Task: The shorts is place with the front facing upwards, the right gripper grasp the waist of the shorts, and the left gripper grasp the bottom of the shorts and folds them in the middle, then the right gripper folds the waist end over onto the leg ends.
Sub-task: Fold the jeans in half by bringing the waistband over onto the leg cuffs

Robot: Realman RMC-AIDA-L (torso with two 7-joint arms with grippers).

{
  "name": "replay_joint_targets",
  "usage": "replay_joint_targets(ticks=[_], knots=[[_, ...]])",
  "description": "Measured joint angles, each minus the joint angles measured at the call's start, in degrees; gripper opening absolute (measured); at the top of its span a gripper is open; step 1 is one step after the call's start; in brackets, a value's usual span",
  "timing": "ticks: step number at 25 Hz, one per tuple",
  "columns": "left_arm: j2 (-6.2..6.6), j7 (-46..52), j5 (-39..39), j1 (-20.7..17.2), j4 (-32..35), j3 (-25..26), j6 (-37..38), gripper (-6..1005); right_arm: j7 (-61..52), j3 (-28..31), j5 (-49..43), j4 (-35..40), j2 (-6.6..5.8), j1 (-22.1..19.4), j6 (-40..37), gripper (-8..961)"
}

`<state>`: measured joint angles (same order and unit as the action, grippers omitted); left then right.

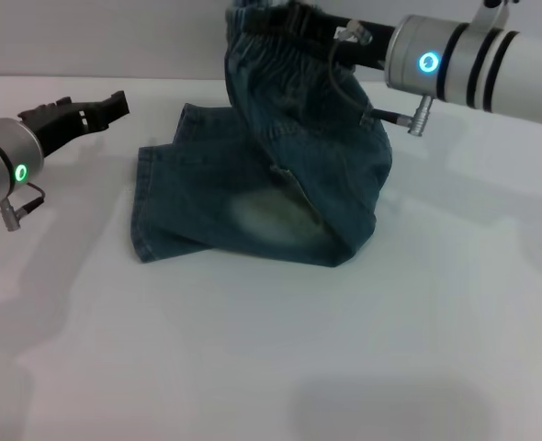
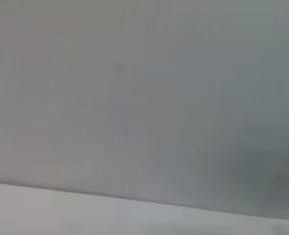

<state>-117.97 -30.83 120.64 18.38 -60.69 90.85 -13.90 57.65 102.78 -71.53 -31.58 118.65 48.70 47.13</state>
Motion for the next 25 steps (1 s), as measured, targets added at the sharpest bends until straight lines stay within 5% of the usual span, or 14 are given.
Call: replay_joint_targets(ticks=[19,25], knots=[[-0.24,0.00,-0.32,0.66,0.84,-2.19,3.80,815,-4.12,-5.94,-0.28,1.06,0.00,3.15,-3.52,190],[-0.24,0.00,-0.32,0.78,1.08,-2.46,3.90,815,-4.03,-6.69,-0.52,1.21,-0.08,3.74,-3.46,296]])
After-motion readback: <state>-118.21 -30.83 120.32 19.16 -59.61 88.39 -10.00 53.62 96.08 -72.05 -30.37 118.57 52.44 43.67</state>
